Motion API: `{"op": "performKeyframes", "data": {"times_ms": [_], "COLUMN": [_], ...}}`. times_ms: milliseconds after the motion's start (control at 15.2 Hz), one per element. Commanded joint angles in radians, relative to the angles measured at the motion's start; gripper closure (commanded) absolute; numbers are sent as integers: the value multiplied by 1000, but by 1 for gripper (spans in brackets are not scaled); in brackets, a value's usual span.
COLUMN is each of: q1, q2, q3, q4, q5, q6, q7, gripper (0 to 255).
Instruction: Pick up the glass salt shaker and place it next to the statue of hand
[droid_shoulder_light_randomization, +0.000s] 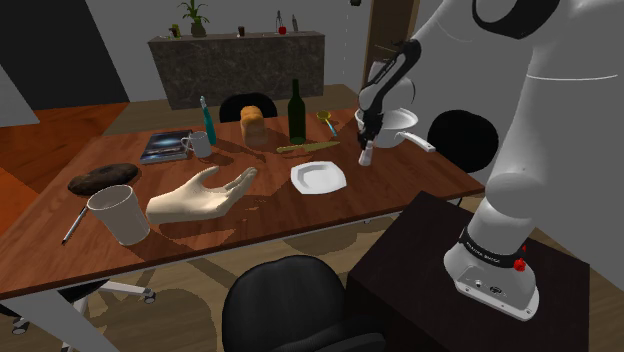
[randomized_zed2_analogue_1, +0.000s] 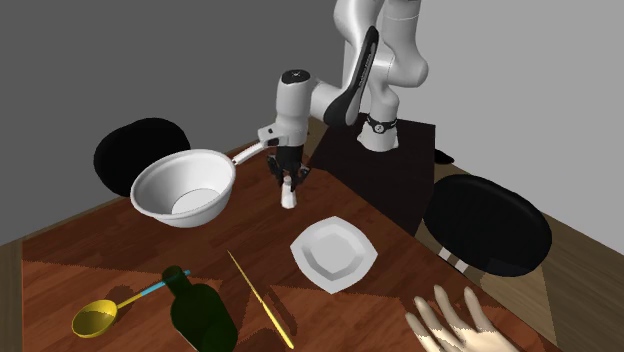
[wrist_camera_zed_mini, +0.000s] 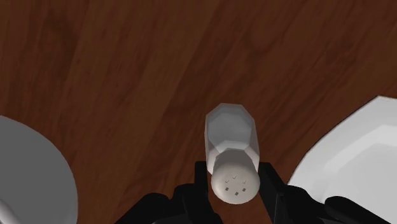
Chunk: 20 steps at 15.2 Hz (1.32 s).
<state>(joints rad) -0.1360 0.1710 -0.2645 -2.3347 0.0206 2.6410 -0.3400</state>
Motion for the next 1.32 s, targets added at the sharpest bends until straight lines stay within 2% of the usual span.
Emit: {"op": "performKeyframes", "data": {"times_ms": [0, 1254], "q1": [3, 12], "q2": [-26, -202], "q3": [-5, -11], "q4": [3, 86], "q5": [-13, -80], "q6": [-29, -282], "q7": [8, 50], "gripper": [255, 255]}}
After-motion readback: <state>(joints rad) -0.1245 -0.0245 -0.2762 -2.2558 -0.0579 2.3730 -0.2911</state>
